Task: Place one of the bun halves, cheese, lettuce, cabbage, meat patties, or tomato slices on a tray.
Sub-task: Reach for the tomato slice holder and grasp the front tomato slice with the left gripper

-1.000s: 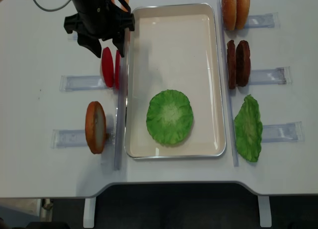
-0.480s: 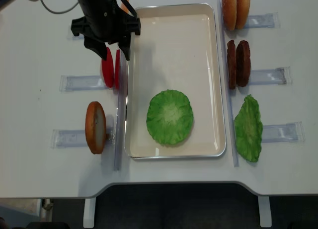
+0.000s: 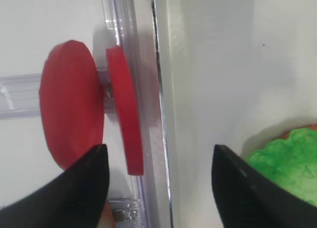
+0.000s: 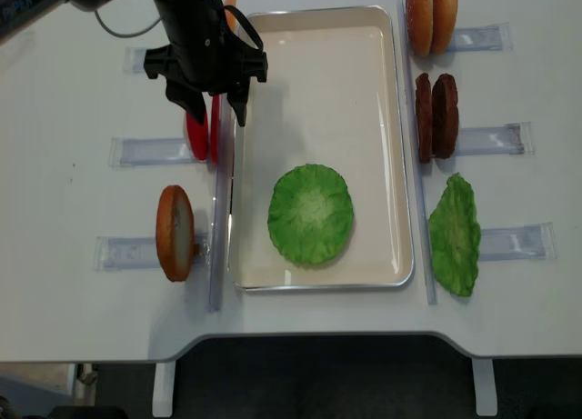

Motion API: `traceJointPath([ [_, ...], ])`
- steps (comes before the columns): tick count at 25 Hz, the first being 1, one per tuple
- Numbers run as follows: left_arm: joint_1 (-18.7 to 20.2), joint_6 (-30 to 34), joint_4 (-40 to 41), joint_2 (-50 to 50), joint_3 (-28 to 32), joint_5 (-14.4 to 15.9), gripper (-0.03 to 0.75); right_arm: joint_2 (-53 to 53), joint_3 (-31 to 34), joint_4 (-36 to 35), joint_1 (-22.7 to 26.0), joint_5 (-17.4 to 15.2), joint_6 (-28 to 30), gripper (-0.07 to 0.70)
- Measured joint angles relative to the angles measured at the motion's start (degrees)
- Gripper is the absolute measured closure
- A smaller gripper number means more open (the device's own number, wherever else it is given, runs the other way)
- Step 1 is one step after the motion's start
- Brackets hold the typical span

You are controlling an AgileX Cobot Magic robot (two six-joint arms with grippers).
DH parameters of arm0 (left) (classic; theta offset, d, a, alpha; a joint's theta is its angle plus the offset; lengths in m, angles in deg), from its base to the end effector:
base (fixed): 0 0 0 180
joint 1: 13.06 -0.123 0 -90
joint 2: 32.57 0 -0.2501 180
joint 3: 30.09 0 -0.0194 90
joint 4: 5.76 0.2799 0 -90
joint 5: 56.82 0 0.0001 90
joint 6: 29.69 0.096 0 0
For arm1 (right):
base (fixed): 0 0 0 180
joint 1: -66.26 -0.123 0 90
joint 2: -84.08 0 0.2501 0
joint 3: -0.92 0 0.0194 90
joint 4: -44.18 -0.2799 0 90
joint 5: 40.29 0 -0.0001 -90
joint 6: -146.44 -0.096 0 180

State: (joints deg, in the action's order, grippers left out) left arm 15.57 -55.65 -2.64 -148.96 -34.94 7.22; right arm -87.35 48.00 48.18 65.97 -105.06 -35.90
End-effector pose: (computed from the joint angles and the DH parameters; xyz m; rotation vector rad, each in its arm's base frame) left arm 0.3410 -0.1808 0.1667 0.1045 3.0484 0.0136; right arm 0.0555 -0.0058 0.2857 0.0443 2.0997 -0.0566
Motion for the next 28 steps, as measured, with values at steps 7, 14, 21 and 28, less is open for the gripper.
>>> traceJointPath([
  [7, 0.0, -0.4, 1.5, -0.3, 0.0, -0.8, 0.220, 0.0, 0.0, 0.0, 0.0, 0.0, 0.0, 0.094],
  [14, 0.0, -1.2, 2.3, -0.4, 0.0, -2.8, 0.220, 0.0, 0.0, 0.0, 0.0, 0.0, 0.0, 0.094],
  [21, 0.0, -1.2, 2.3, -1.9, 0.0, -2.1, 0.220, 0.0, 0.0, 0.0, 0.0, 0.0, 0.0, 0.094],
  [28, 0.0, -1.2, 2.4, -2.5, 0.0, -2.1, 0.236, 0.0, 0.0, 0.0, 0.0, 0.0, 0.0, 0.094],
])
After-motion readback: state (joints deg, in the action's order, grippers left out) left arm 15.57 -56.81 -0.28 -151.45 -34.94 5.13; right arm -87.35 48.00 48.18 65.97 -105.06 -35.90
